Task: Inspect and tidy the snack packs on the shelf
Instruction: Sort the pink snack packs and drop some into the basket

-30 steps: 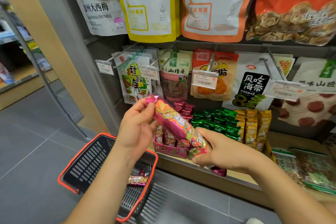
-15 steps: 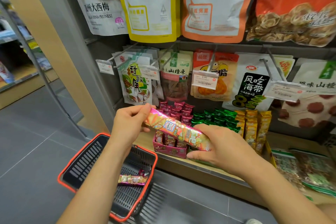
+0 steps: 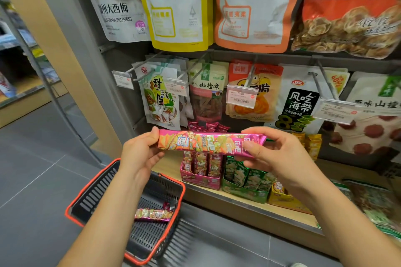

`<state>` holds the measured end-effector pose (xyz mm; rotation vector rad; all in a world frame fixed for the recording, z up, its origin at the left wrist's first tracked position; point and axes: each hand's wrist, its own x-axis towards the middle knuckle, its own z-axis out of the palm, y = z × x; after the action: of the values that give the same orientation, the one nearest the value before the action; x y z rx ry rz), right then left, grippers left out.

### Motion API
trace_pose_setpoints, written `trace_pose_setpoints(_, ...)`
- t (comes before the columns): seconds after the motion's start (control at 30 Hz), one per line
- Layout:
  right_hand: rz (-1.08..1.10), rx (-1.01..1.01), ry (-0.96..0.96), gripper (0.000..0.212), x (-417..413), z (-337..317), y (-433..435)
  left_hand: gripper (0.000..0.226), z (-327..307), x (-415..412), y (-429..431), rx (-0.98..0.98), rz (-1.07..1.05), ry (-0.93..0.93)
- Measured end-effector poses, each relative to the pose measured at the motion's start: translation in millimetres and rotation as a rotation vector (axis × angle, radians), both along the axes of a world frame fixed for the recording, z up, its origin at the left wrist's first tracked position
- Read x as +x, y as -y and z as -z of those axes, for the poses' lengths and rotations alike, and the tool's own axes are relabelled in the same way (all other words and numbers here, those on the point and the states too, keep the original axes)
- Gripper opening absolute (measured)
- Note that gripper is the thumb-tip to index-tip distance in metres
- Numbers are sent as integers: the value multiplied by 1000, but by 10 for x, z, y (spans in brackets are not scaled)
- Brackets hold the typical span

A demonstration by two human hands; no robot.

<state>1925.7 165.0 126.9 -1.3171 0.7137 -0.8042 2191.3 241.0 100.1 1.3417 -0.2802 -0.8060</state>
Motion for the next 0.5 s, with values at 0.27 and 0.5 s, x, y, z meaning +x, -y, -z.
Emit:
trace_pose_setpoints(0.27,99,-1,48,27,-41,0,44,27,217,-18,94,177,67,450)
trace_pose_setpoints(0.5,129,-185,-48,23,-59,-8,53,54,324,-104,92,401,592,1192)
